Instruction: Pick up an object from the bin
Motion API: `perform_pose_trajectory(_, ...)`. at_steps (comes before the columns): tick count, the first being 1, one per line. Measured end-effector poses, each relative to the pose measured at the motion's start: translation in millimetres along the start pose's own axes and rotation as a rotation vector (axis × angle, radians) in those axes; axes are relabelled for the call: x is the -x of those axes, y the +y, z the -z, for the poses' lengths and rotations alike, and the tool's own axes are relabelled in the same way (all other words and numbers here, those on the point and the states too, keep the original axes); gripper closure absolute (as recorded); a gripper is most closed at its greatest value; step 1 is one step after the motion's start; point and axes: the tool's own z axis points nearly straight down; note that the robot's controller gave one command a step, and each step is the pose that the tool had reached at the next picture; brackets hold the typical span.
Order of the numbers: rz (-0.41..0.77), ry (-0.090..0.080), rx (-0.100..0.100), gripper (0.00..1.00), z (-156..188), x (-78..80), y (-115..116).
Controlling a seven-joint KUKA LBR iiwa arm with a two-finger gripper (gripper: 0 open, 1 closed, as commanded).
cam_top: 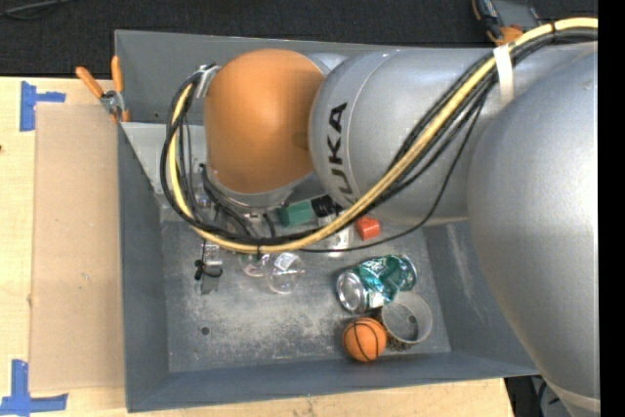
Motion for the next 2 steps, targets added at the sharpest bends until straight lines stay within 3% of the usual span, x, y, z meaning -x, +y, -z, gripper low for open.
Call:
perform_pose_trajectory(1,0.013,-0.001,0.001,0.00,-89.6,40.7,-46.8)
perform_pose_trajectory(2,0.259,-0.005,0.003,0.00,-92.2,47.2,-71.8)
